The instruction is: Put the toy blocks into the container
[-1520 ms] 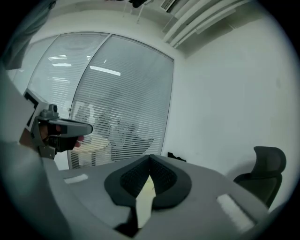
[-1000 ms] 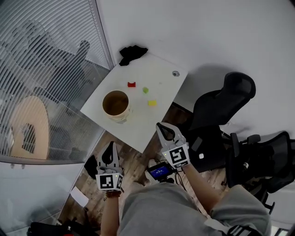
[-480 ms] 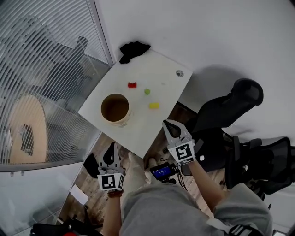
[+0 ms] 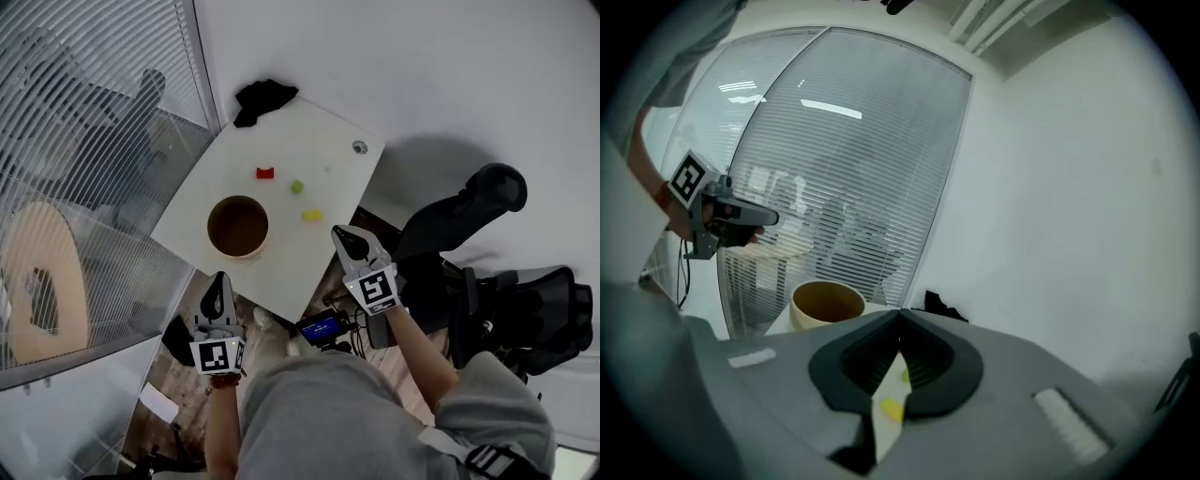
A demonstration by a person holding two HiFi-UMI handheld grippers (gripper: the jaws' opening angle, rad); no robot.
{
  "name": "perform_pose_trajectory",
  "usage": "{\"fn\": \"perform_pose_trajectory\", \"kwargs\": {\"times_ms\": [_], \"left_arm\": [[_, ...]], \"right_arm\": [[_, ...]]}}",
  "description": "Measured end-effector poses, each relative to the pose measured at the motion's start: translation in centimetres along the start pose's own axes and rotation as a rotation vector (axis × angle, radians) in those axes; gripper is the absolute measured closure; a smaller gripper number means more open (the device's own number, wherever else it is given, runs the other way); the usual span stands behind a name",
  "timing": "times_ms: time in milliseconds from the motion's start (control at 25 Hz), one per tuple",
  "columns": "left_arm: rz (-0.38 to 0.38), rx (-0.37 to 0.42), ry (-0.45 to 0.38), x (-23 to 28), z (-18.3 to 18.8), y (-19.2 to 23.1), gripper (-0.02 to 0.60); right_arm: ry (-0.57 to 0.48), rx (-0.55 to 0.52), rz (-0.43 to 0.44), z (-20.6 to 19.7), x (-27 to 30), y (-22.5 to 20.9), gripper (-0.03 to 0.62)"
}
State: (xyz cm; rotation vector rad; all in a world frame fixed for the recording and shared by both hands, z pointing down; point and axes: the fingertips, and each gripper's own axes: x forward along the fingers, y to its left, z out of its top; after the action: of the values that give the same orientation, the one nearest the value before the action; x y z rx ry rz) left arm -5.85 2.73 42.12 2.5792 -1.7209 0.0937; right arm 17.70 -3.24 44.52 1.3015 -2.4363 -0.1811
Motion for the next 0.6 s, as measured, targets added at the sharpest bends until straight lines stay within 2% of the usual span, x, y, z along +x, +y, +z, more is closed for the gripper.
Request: {"fn": "perform_pose_trajectory", "kwargs": {"times_ms": [160, 320, 480, 600], "left_arm": [[-0.02, 0.016, 0.016, -0.1, -1.1, 2.3, 0.574], [-0.04, 0.012, 0.0, 0.3, -2.2, 4.9, 0.574], [-0.029, -0.002, 0.025, 0.4, -4.0, 6.4, 0.574], [-0.021, -0.002, 0.037, 0.7, -4.8, 7.2, 0.574]], "right_arm": [[0.051, -0.047, 0.026, -1.1, 1.6, 0.2, 0.583], [0.08, -0.091, -0.001, -1.1, 2.7, -0.5, 0.582], [0.152, -0.186, -0.03, -1.9, 2.8, -2.9, 0.582], [0.156, -0.206, -0.031, -2.1, 3.4, -4.7, 0.582]]}}
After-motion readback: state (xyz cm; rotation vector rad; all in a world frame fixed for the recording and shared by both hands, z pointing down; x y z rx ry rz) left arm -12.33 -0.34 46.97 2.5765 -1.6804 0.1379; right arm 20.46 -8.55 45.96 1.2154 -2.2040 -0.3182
